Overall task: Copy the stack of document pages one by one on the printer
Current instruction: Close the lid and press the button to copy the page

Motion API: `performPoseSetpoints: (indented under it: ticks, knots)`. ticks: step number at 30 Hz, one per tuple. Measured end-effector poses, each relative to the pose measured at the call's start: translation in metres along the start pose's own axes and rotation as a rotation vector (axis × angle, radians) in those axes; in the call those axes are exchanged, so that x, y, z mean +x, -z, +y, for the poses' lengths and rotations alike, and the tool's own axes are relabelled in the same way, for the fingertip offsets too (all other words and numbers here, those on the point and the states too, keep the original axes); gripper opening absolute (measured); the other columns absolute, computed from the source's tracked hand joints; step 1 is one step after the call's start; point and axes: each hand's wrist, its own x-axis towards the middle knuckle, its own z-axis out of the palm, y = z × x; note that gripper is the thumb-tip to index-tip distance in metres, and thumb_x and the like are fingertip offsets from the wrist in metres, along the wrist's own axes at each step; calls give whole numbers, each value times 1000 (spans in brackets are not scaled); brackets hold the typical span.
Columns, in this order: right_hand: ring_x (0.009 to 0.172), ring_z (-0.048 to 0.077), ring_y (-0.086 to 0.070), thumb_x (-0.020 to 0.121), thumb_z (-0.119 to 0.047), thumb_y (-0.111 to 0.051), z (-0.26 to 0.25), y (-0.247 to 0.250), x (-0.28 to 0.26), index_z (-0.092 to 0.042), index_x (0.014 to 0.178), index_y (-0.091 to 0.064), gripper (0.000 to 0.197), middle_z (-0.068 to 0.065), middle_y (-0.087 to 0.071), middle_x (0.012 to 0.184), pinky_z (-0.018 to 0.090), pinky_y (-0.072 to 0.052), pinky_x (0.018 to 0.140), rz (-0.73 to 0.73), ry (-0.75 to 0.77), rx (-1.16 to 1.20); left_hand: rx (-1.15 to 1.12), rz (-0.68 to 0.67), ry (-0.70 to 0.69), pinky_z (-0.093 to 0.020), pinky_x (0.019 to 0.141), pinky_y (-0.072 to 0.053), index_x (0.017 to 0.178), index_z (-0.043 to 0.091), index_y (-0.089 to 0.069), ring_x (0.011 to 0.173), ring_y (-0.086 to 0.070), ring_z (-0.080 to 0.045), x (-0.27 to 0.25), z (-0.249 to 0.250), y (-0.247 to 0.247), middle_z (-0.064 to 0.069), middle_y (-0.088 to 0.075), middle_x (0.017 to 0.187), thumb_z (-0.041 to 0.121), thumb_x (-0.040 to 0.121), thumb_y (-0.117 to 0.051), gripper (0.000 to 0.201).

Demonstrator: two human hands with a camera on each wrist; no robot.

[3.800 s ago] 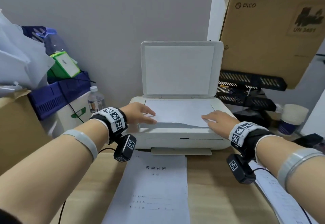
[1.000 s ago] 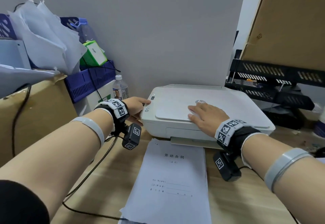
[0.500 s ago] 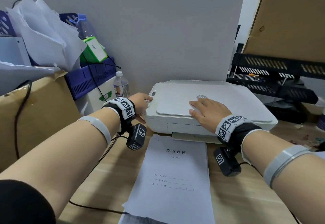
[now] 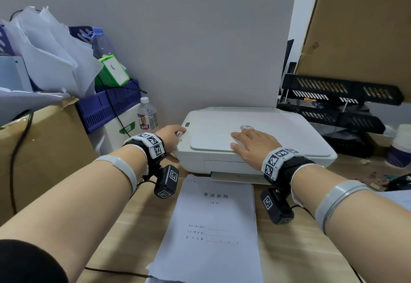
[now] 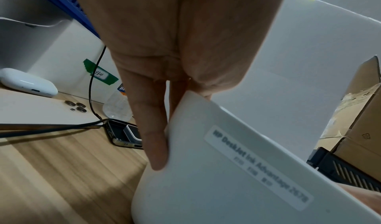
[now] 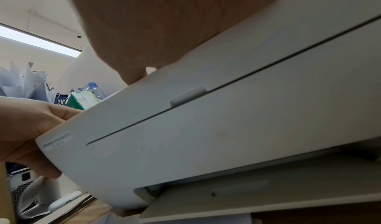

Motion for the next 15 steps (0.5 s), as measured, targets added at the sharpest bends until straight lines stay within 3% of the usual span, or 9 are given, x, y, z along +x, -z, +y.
performPoseSetpoints:
  ticks: [4,15]
  knots:
    - [150,16,-14,99,-60,-19,0,0,-1,-38,151,-26,56,-4,-17,164,43,-14,121,-4,-6,1,4,-1,-20,-65,73,-56,141,25,-49,115,-52,-50,0,-1,-2,-10,-40,149,-16,88,-47,67]
    - [151,17,-14,99,-60,-18,0,0,0,-38,151,-25,57,-4,-16,164,44,-13,121,-10,-5,1,-29,28,20,-66,73,-55,141,25,-51,111,-52,-56,0,1,-5,-13,-36,152,-18,91,-40,67]
